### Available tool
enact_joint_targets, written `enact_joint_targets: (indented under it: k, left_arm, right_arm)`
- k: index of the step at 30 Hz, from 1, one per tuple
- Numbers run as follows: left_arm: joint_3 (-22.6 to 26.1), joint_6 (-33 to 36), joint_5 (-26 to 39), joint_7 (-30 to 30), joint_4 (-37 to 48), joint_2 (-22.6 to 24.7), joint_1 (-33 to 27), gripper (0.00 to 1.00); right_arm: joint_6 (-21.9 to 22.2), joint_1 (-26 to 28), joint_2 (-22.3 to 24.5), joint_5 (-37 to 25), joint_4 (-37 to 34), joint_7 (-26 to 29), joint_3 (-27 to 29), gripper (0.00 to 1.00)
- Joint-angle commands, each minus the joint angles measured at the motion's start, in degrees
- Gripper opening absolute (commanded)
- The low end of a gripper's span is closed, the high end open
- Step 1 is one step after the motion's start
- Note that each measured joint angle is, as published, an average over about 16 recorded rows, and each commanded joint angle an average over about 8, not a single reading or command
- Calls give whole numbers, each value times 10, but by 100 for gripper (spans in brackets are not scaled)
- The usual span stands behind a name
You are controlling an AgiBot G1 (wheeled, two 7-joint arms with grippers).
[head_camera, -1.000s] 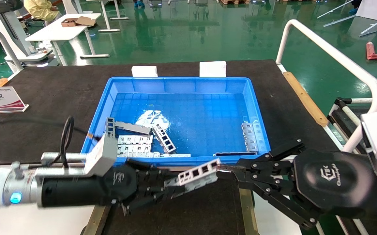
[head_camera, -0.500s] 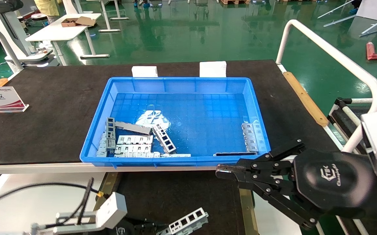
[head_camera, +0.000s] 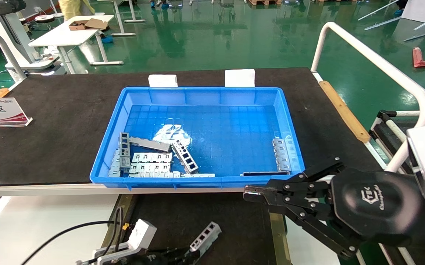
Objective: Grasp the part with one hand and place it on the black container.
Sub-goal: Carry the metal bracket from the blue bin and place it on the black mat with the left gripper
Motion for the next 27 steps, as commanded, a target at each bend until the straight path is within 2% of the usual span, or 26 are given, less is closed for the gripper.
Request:
enact_joint_targets:
  k: [1,14,27]
  left_arm:
    - [2,-34,-2,-16,2,15,6,0]
    - [47,-206,-20,-139,31,97,0,0]
    - [113,-296,-51,-228,54,140,-26,0]
  right_arm:
    - [0,0,0,0,0,0,0,0]
    - [0,0,0,0,0,0,0,0]
    - [0,0,0,0,0,0,0,0]
